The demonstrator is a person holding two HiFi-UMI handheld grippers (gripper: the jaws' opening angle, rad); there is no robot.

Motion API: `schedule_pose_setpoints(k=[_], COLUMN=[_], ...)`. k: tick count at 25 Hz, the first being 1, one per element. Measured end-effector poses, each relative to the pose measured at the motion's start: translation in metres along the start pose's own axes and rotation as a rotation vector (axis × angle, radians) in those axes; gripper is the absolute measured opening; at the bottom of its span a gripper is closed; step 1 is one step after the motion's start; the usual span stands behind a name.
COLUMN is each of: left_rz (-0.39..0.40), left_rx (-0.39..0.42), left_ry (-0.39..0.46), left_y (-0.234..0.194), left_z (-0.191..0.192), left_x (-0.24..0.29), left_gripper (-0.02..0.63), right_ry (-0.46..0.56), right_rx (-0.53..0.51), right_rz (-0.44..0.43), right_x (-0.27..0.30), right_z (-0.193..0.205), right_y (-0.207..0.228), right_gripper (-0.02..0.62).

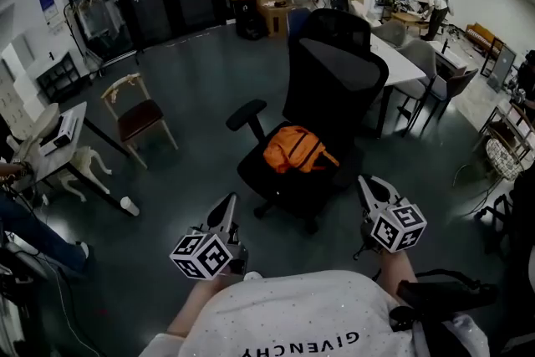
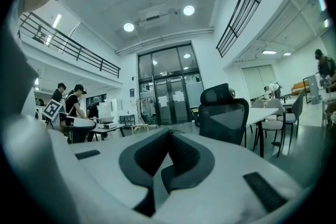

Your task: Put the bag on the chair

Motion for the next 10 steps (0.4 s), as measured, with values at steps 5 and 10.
schedule_pose_setpoints(k=[5, 10], left_rz=[-0.051, -0.081], left_rx=[-0.01, -0.011], left_ry=[-0.005, -0.029], left_y=[0.032, 0.063], left_z=[0.036, 0.058], left_x=[-0.033, -0.062], left_gripper=[0.002, 0.002], right_ry=[-0.029, -0.057], right_rx=[-0.02, 0.016], right_rz=[-0.031, -0.05], right_x=[-0.041, -0.069], right_z=[0.026, 0.043], right_y=[0.006, 0.013], right_gripper=[0.0, 0.0])
Point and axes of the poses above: the fingertips, and each gripper's own axes: x forward along the fingers, y to its right, z out of its underside, the point moved 2 cm from there along -x, backward along the fingers, and after that the axes turned 9 degrees about z, right-handed, at the moved point
